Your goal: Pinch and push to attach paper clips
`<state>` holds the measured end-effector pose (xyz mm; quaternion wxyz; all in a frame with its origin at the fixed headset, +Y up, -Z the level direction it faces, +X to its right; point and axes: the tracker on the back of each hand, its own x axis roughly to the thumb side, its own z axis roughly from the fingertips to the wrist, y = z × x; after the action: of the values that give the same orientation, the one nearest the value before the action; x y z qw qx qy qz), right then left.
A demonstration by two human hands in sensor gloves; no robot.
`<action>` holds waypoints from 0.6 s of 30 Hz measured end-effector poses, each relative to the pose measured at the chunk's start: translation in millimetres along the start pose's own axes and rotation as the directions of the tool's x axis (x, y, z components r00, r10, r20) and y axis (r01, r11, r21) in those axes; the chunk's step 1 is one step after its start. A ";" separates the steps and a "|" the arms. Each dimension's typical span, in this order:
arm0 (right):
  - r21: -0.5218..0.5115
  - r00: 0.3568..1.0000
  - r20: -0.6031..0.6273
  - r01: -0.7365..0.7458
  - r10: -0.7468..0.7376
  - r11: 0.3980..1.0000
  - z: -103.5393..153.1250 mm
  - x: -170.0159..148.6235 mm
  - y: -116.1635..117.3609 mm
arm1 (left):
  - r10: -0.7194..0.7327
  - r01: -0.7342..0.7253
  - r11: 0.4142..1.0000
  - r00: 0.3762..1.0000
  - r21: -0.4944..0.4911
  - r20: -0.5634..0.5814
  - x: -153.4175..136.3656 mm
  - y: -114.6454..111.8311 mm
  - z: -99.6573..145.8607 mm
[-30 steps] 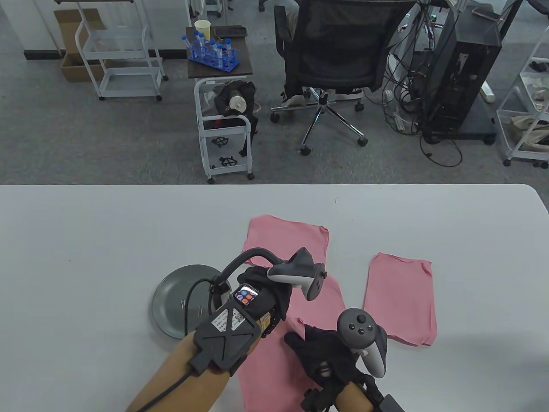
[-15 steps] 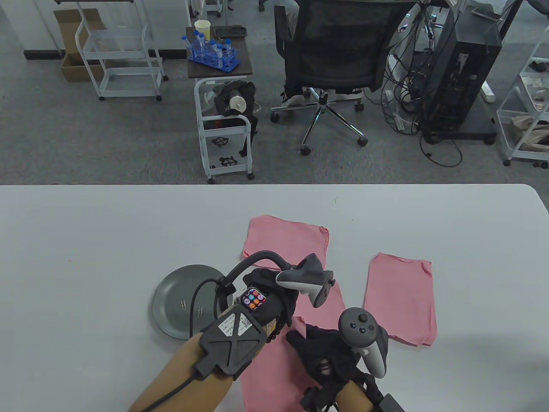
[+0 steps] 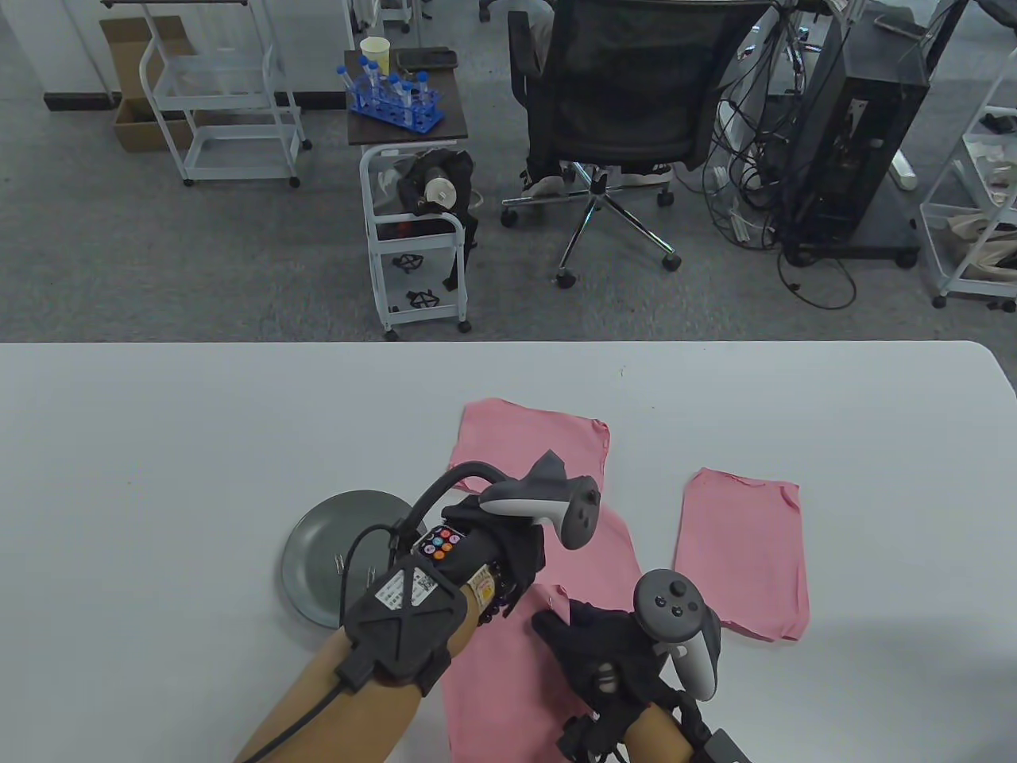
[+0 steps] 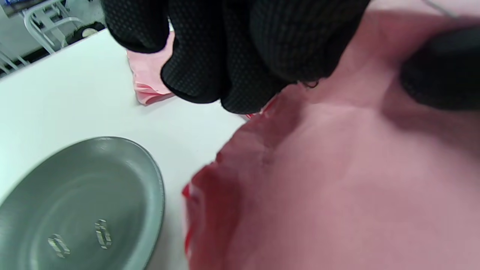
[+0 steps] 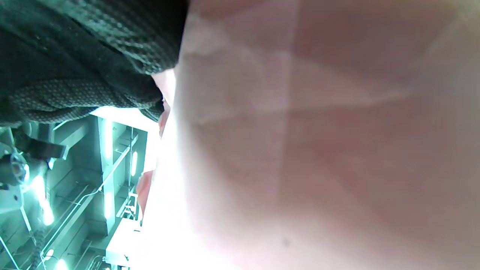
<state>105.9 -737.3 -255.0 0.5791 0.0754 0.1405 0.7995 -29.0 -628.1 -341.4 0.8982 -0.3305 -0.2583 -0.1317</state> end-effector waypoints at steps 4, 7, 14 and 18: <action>-0.013 0.999 -0.002 0.050 -0.050 0.999 -0.2 -2.8 -3.6 | 0.216 -0.218 0.976 0.975 0.024 0.056 -24.0 -5.7 -0.8; -0.022 0.997 -0.003 0.077 -0.077 0.997 -0.9 -4.8 -5.3 | 0.325 -0.328 0.944 0.942 0.030 0.090 -37.2 -12.5 -3.0; -0.016 0.998 -0.006 0.067 -0.067 0.998 -1.2 -5.4 -2.4 | 0.253 -0.260 0.965 0.960 0.042 0.122 -31.4 -15.9 -4.2; 0.041 0.998 -0.034 0.059 -0.058 0.997 -1.7 -5.9 -2.5 | 0.223 -0.229 0.973 0.966 0.029 0.132 -24.8 -16.5 -3.9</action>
<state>109.6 -742.4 -257.2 0.5983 0.0703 0.1686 0.7802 -54.9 -641.4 -349.0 0.8960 -0.3456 -0.2790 -0.0011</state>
